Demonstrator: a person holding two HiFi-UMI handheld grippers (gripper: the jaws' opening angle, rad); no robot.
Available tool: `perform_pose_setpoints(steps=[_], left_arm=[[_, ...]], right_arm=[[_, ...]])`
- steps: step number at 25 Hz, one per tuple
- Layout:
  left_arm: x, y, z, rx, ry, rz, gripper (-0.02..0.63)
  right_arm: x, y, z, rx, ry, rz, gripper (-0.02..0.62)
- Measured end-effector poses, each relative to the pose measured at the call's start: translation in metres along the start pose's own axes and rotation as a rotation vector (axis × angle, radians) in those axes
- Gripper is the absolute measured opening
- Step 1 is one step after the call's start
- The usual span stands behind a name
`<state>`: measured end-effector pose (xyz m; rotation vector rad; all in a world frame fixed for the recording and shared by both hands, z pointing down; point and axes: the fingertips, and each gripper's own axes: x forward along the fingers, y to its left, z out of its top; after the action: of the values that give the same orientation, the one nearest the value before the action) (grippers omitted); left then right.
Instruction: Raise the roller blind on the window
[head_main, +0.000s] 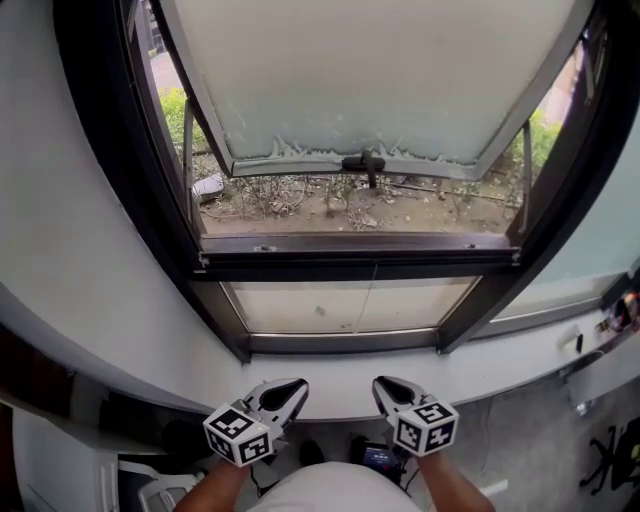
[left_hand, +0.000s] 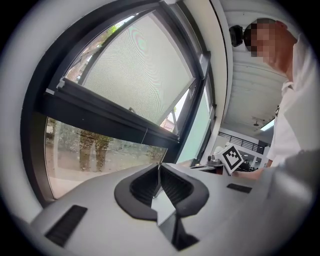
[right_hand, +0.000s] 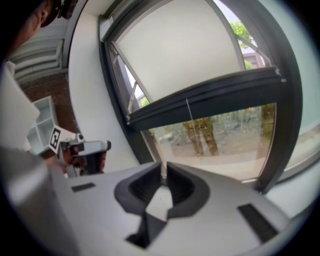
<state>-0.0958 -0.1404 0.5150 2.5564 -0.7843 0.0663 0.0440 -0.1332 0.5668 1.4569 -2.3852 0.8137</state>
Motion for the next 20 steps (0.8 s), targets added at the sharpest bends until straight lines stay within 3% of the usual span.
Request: perform_pose_setpoints(steps=[14, 20], left_arm=[[0.039, 0.004, 0.013, 0.017, -0.026, 0.098, 0.026], [0.053, 0.0, 0.022, 0.036, -0.038, 0.104, 0.026]], right_arm=[[-0.012, -0.051, 0.028, -0.089, -0.012, -0.028, 0.028], [-0.014, -0.069, 0.041, -0.11, -0.023, -0.031, 0.028]])
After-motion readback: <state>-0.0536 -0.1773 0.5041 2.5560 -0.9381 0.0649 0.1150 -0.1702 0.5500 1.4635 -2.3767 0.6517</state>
